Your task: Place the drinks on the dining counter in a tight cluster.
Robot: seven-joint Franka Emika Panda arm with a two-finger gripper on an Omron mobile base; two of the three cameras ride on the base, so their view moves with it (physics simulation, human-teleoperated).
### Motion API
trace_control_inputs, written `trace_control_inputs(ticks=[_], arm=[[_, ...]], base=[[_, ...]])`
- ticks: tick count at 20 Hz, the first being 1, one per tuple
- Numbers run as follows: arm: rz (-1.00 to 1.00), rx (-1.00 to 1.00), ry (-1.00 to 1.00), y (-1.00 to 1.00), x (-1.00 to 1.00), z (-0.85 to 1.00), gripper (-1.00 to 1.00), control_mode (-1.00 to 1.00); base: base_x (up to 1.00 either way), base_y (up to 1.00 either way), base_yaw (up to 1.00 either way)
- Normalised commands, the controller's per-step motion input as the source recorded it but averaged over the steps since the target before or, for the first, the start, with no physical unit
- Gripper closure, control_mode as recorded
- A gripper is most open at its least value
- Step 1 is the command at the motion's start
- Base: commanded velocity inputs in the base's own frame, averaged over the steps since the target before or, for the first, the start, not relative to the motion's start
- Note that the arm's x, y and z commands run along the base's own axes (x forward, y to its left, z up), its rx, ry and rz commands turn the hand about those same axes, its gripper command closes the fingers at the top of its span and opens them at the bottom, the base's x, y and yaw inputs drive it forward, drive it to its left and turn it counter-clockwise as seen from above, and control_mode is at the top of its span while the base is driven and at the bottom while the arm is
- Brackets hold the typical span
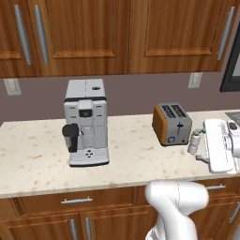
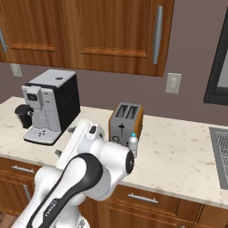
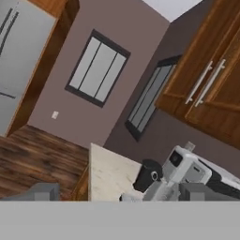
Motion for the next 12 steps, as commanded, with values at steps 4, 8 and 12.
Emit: trace_control_inputs(ticks=[4, 8, 12], arm=[[-0.25, 0.00, 0.01, -0.49, 0.00, -0.15, -1.00, -1.00], [-0.22, 0.00, 0.03, -0.52, 0.07, -0.20, -1.00, -1.00], [-0.19, 0.00, 0.00, -0.55, 0.09, -0.22, -1.00, -1.00]], base=[[0.00, 0.00, 0.00], [0.00, 0.00, 0.00], [0.00, 0.00, 0.00]])
